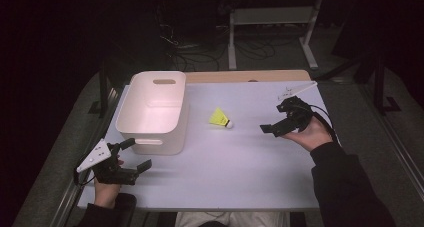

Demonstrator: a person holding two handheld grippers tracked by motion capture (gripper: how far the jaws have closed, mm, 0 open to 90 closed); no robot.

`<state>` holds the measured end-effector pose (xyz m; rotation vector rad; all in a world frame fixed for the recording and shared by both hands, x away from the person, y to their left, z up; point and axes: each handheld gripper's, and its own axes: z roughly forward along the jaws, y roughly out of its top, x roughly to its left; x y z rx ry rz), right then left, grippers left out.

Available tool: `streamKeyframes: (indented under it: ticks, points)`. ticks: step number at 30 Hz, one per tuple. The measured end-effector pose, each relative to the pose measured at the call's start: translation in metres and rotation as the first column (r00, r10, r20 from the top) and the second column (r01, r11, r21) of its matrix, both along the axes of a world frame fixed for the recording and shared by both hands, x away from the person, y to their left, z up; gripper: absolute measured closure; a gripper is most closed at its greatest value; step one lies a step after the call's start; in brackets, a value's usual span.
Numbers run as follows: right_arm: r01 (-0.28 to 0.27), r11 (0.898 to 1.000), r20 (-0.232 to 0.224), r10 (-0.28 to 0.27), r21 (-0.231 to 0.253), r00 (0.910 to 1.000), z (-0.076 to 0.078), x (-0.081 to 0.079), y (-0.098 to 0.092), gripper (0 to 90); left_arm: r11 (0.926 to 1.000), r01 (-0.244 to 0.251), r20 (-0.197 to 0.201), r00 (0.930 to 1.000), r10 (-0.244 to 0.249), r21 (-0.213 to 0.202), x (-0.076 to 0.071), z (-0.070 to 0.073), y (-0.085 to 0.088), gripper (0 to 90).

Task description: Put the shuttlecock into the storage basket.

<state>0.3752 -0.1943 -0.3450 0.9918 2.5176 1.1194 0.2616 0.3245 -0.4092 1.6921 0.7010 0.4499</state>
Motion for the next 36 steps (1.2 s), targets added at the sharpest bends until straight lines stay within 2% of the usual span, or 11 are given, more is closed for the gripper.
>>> streamKeyframes:
  ticks: [36]
  points:
    - [-0.068,0.997,-0.016,0.067,-0.039,0.9976,0.002,0.041,0.032,0.0,1.0,-0.001,-0.004,1.0,0.001,-0.006,0.001,0.0,0.0,0.0]
